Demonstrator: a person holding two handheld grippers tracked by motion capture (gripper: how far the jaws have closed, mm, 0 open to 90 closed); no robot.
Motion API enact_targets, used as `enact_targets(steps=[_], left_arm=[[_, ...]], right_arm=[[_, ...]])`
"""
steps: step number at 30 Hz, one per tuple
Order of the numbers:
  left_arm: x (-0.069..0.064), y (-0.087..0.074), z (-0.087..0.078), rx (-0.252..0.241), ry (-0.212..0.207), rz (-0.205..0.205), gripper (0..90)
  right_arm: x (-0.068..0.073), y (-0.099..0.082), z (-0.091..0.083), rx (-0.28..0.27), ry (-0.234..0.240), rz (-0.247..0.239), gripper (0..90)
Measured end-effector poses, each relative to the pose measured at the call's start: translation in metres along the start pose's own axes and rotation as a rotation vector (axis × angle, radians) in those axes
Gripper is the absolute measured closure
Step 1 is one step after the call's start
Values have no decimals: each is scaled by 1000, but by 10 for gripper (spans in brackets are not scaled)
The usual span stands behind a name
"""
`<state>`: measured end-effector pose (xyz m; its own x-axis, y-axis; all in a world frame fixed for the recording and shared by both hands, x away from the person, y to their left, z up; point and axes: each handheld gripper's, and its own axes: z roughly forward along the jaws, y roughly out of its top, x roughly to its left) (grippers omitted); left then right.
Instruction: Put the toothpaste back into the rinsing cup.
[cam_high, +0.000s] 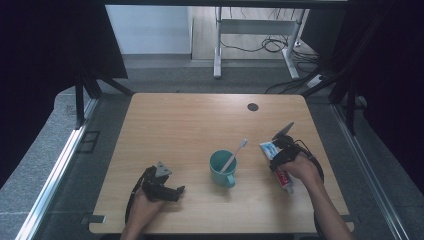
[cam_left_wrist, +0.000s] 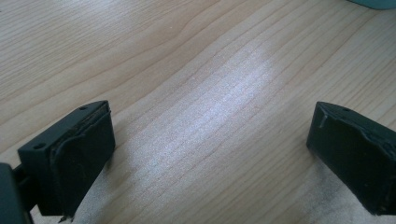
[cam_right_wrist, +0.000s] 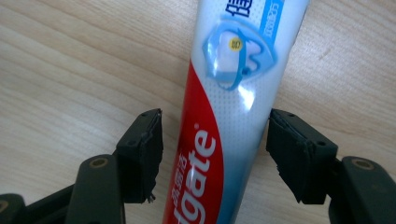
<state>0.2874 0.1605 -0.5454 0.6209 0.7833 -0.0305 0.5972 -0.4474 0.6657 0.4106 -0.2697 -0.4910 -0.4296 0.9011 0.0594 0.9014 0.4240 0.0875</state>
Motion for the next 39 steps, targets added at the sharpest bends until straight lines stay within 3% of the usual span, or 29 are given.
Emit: enact_targets(steps=[7,18,23,32,39], left_arm=[[0,0,0,0,0,0,10],[0,0,0,0,0,0,10],[0,0,0,0,0,1,10],[0,0,0,0,0,0,10],[0,0,0,0,0,0,10]], right_arm=[[3,10,5,50,-27,10,375],[3,15,11,75,-58,16,434],[2,15,12,67,-55,7,460],[1,9,5,32,-40,-48,654],[1,4,2,-2,-33,-74,692]])
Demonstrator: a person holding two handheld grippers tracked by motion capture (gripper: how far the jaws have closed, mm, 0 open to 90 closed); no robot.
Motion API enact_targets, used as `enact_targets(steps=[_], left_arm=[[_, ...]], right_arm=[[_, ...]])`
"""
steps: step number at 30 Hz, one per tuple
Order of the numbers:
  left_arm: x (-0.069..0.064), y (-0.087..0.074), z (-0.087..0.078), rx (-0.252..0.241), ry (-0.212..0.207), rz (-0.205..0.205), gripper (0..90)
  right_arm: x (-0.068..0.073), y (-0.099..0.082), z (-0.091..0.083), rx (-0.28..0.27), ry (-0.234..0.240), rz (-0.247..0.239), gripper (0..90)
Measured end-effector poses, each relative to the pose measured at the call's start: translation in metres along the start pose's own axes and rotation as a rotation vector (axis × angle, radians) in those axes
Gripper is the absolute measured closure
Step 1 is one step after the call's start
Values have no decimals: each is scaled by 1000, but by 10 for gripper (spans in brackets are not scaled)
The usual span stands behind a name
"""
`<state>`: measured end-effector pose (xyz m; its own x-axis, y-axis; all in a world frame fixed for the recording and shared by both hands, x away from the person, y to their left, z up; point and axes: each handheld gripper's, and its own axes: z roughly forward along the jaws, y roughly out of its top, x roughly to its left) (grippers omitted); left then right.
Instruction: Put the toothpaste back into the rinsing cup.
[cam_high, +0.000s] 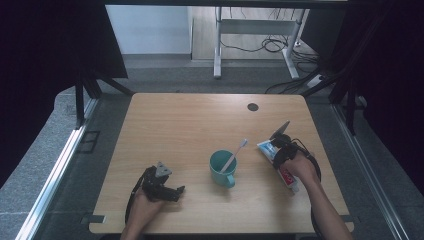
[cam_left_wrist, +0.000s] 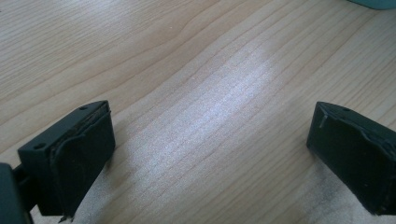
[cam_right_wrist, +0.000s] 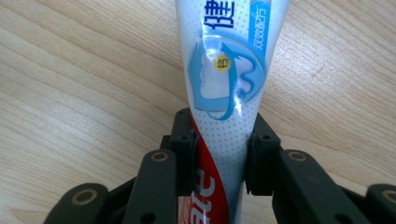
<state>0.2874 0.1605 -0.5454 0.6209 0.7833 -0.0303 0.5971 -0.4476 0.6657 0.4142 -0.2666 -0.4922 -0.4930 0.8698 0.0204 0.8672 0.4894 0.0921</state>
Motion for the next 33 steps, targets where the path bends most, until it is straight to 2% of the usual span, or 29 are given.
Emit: enact_targets(steps=[16,33], left_arm=[[0,0,0,0,0,0,10],[0,0,0,0,0,-1,10]], right_arm=[[1,-7,-3,-29,13,-45,710],[5,-19,-22,-128,7,-62,711]])
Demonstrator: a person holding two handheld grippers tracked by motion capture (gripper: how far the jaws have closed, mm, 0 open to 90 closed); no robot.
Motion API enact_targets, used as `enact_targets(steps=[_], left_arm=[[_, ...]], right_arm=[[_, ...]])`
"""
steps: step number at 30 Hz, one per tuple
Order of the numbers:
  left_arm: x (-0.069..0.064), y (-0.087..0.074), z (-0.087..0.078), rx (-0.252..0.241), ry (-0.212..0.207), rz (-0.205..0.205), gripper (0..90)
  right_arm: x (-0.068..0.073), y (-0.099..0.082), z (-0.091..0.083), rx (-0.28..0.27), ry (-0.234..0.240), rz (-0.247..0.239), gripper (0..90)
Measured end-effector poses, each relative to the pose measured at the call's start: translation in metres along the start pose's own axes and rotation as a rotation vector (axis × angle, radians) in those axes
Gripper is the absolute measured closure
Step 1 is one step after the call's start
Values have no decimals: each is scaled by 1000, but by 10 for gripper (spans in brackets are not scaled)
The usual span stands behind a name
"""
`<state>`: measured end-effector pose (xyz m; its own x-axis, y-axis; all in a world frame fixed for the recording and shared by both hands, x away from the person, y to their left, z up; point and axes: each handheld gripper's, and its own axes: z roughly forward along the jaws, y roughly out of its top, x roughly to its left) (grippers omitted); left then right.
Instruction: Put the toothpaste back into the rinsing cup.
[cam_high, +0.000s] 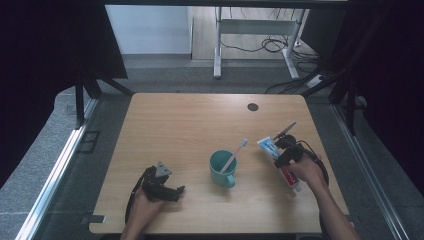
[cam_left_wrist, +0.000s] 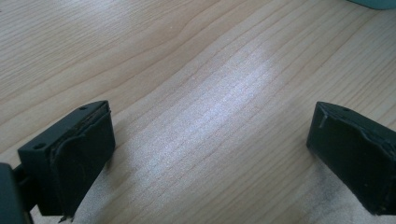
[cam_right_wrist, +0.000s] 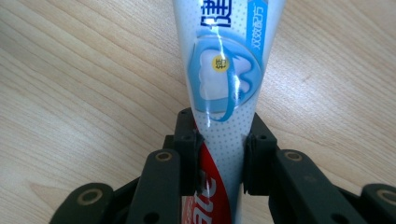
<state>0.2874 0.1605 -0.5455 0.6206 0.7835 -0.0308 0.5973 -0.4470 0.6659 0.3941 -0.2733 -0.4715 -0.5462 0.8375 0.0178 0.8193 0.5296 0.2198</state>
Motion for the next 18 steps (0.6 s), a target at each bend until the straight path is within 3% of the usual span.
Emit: enact_targets(steps=[18], left_arm=[[0,0,0,0,0,0,10]], right_arm=[[2,-19,-15,-124,-4,-27,712]])
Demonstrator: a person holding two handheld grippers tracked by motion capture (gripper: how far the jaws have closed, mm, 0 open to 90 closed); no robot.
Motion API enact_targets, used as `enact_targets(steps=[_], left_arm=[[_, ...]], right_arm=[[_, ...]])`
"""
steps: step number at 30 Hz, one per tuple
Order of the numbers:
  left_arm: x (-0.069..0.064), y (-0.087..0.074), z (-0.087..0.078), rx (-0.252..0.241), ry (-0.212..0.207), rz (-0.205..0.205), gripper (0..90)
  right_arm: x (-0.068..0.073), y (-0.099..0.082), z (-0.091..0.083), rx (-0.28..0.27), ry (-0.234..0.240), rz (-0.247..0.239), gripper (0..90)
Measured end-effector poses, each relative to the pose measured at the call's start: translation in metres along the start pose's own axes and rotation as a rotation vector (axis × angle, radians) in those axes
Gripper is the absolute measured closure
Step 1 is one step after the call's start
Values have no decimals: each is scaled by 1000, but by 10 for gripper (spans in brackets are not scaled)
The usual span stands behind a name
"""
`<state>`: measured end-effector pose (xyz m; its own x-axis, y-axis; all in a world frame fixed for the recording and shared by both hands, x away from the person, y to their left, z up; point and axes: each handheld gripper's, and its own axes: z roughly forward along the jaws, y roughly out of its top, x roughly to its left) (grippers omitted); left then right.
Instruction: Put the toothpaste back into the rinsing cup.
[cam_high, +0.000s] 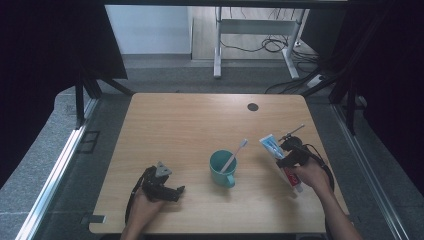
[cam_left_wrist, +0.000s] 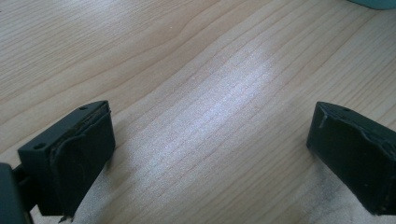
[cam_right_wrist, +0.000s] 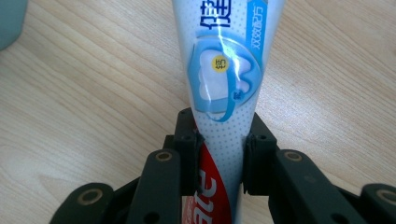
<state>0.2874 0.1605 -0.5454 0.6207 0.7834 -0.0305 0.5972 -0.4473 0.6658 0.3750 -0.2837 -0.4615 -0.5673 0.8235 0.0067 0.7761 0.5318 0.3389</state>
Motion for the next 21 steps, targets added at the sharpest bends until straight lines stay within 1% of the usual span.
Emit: enact_targets(steps=[3,16,21], left_arm=[[0,0,0,0,0,0,10],[0,0,0,0,0,0,10],[0,0,0,0,1,-1,10]], right_arm=[[1,-3,-3,-24,10,-2,713],[8,-17,-17,-124,18,-18,713],[10,-24,-23,-174,22,-23,714]])
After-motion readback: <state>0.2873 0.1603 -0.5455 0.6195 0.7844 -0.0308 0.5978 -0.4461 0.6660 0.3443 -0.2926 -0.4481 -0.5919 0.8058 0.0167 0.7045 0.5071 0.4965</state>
